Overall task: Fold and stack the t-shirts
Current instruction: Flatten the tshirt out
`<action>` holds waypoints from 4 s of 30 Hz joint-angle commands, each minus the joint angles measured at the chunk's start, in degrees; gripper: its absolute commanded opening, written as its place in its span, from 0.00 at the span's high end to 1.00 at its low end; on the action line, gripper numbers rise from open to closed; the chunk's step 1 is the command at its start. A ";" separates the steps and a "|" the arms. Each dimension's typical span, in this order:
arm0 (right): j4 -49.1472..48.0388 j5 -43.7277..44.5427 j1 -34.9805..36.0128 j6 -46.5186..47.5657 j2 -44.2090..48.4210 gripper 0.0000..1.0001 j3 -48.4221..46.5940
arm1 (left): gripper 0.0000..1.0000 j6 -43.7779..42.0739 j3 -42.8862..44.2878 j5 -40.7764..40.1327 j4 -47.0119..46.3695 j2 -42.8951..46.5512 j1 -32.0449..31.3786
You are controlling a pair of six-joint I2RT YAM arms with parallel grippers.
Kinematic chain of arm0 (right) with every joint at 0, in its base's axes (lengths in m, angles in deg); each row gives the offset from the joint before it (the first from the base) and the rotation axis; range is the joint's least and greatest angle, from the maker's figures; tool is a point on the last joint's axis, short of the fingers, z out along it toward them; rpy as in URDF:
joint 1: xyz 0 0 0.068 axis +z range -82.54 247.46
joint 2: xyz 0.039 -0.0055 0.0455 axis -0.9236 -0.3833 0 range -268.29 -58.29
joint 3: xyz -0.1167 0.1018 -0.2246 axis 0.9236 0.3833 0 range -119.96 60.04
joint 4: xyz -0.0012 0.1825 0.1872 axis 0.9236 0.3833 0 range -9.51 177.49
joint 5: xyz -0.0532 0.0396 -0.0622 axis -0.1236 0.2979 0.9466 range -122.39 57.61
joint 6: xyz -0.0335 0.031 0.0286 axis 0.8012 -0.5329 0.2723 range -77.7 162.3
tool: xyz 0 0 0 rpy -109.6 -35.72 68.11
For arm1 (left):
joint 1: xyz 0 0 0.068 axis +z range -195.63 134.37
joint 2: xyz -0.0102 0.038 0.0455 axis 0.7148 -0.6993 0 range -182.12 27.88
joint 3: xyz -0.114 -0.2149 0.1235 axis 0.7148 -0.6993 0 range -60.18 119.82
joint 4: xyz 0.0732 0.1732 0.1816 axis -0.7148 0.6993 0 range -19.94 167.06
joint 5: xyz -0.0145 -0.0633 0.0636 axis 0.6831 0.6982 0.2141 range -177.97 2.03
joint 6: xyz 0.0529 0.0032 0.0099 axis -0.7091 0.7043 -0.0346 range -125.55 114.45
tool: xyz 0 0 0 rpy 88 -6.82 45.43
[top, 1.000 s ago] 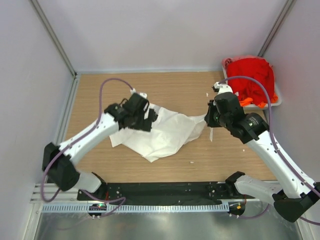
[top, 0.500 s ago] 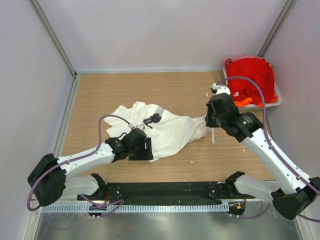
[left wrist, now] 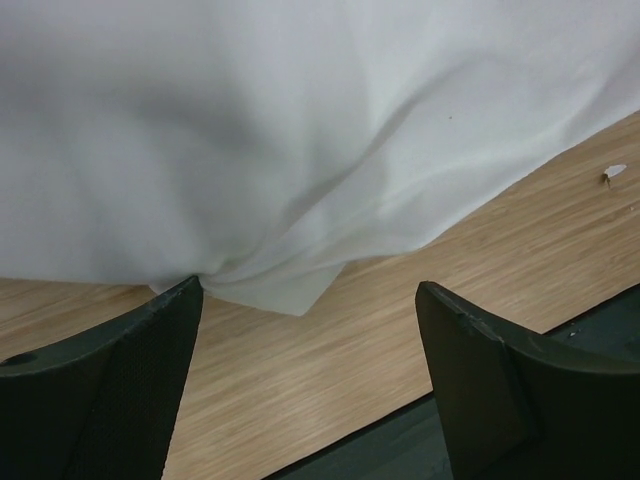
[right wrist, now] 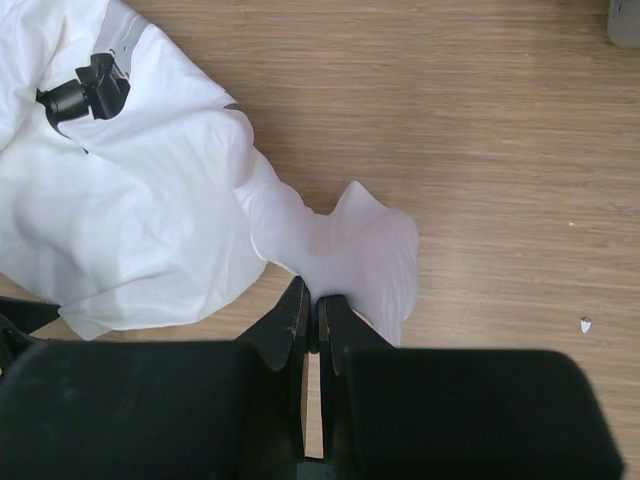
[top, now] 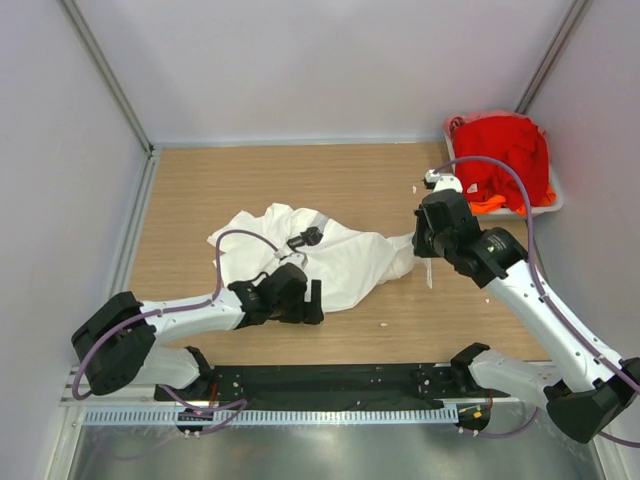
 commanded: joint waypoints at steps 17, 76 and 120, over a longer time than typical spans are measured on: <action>-1.44 0.43 -0.50 0.62 2.57 0.99 2.65 | 1.00 -7.21 2.58 -8.03 -2.87 -8.25 -6.21; 2.43 7.11 -1.12 4.57 0.46 0.99 -10.97 | 0.18 -9.76 16.21 -23.06 20.96 -4.73 -14.03; -17.17 -26.63 -1.38 21.09 23.83 0.98 -43.40 | 1.00 -43.68 80.44 -22.03 50.31 21.81 -10.25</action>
